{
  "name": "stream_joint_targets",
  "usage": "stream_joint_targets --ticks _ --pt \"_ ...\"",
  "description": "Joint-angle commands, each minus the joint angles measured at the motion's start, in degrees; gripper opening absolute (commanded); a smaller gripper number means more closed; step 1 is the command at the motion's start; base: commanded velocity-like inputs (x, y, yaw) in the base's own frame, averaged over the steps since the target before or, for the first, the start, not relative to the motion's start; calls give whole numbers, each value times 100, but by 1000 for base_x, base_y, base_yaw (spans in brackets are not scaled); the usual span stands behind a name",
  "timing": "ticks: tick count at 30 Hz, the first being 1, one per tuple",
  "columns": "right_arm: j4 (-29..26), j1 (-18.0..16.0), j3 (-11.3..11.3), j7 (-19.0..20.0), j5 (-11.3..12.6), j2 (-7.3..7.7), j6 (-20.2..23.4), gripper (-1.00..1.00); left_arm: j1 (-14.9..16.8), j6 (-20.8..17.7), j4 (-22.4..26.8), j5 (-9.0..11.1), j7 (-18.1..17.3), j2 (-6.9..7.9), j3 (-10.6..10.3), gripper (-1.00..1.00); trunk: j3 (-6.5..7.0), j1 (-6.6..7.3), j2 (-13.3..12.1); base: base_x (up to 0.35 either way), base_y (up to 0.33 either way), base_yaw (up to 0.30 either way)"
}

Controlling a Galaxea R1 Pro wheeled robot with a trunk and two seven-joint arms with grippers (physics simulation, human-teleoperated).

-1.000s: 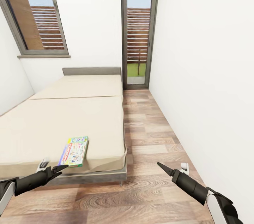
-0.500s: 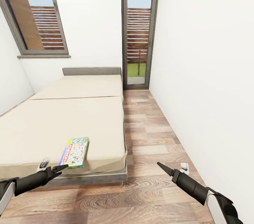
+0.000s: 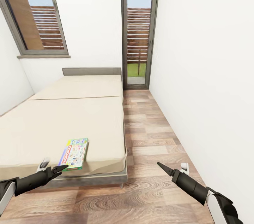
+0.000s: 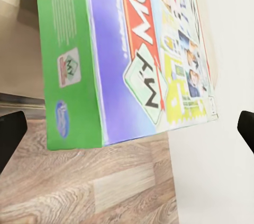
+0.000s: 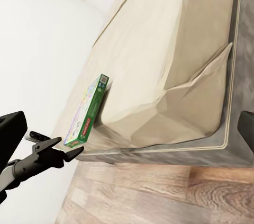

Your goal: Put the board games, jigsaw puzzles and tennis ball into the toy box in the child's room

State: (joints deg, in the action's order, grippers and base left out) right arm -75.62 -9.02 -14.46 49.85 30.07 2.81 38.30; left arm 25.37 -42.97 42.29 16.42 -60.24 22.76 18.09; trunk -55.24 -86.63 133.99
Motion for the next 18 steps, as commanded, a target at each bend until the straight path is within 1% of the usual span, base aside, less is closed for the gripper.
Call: stream_joint_targets --ticks 1,18 --pt "1 -3 -4 4 25 0 37 100 3 -37 -1 21 -6 0 3 100 -5 1 2 44 0 0" --pt "-4 -3 -4 2 25 0 37 100 3 -36 -1 19 -6 0 2 100 -5 1 2 7 0 0"
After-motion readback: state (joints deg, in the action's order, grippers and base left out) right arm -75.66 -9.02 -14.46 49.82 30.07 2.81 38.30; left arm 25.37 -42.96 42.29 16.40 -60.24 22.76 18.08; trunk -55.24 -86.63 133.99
